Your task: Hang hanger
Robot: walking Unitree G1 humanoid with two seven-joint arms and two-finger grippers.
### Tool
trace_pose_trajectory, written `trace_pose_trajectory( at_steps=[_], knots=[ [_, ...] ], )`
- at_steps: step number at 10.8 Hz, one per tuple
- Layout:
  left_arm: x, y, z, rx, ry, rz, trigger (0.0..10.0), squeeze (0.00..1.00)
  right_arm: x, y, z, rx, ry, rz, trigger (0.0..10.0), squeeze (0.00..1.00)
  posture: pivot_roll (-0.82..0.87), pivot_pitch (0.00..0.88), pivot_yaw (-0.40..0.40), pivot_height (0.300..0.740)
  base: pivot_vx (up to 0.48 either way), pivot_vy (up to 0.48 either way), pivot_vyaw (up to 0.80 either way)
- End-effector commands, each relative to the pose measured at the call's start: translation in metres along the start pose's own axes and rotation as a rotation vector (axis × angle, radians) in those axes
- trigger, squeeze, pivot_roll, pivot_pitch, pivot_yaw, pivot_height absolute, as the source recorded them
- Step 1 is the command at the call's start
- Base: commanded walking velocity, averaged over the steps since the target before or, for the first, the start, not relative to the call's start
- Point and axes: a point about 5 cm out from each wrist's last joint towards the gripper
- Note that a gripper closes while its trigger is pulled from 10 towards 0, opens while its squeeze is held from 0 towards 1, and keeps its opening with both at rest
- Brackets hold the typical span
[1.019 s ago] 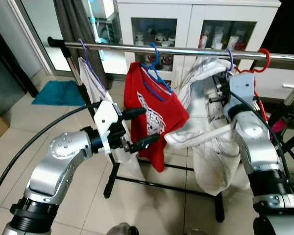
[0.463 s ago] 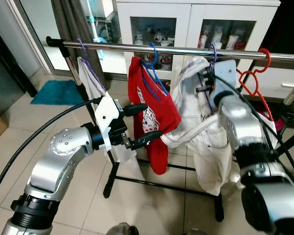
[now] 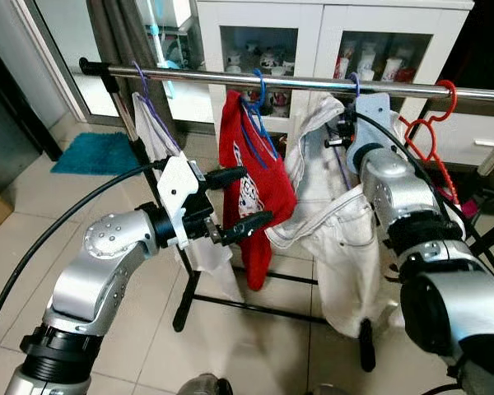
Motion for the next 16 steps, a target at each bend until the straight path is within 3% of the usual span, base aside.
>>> trace_pose_trajectory(
  at_steps=[1,2,3,4,6,7,8,9,10,11,12,16],
  knots=[
    [0.008,-0.002,0.004,0.016,0.03,-0.016,10.0,0.07,-0.016,-0.001,0.001,0.007,0.069,0.053,10.0,0.0,-0.08,0.053,0.057,0.74,0.0,0.0,0.0],
    [0.006,-0.003,0.004,0.03,0.029,-0.012,10.0,0.07,-0.011,-0.002,-0.001,0.012,0.136,-0.012,10.0,1.0,-0.08,0.053,0.057,0.74,0.0,0.0,0.0],
    [0.005,-0.004,0.005,0.052,0.022,-0.013,10.0,0.07,-0.005,-0.004,-0.003,0.035,0.142,-0.078,10.0,1.0,-0.08,0.05,0.063,0.74,0.0,0.0,0.0],
    [-0.003,-0.007,0.012,0.134,0.029,0.032,10.0,0.07,0.004,-0.013,-0.005,0.097,0.12,-0.208,10.0,1.0,-0.08,0.043,0.083,0.74,0.0,0.0,0.0],
    [-0.009,-0.006,0.019,0.22,0.022,0.042,10.0,0.07,0.009,-0.032,-0.007,0.148,0.156,-0.351,10.0,1.0,-0.1,0.038,0.107,0.74,0.0,0.0,0.0],
    [-0.014,-0.006,0.023,0.273,0.016,0.056,10.0,0.07,0.008,-0.049,-0.007,0.18,0.207,-0.432,10.0,0.61,-0.1,0.034,0.117,0.74,0.0,0.0,0.0],
    [-0.019,-0.007,0.027,0.327,0.019,0.089,10.0,0.06,0.007,-0.064,-0.004,0.204,0.271,-0.49,10.0,0.09,-0.1,0.032,0.129,0.74,0.0,0.0,0.0],
    [-0.024,-0.01,0.032,0.394,0.035,0.117,10.0,0.06,0.002,-0.08,0.001,0.222,0.254,-0.489,10.0,0.0,-0.1,0.026,0.136,0.74,0.0,0.0,0.0],
    [-0.026,-0.012,0.031,0.433,0.011,0.121,10.0,0.05,-0.005,-0.092,0.006,0.237,0.271,-0.459,10.0,0.0,-0.1,0.023,0.134,0.74,0.0,0.0,0.0],
    [-0.025,-0.014,0.024,0.452,-0.024,0.098,10.0,0.04,-0.015,-0.11,0.014,0.225,0.214,-0.385,10.0,0.0,-0.1,0.016,0.132,0.74,0.0,0.0,0.0],
    [-0.028,-0.015,0.016,0.447,0.022,0.123,10.0,0.0,-0.018,-0.125,0.025,0.239,0.192,-0.348,10.0,0.0,-0.09,0.015,0.12,0.74,0.0,0.0,0.0],
    [-0.028,-0.017,0.007,0.484,-0.001,0.106,10.0,0.0,-0.002,-0.147,0.042,0.22,0.144,-0.326,10.0,0.0,-0.08,0.009,0.098,0.74,0.0,0.0,0.0]
  ],
)
Point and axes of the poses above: a point about 5 cm out from each wrist's last joint towards the gripper, its own y axis pointing out of the wrist towards the gripper, its own x axis along the axis of the wrist's last joint, z = x × y, and after that the axes turned 6 degrees about y, right-handed
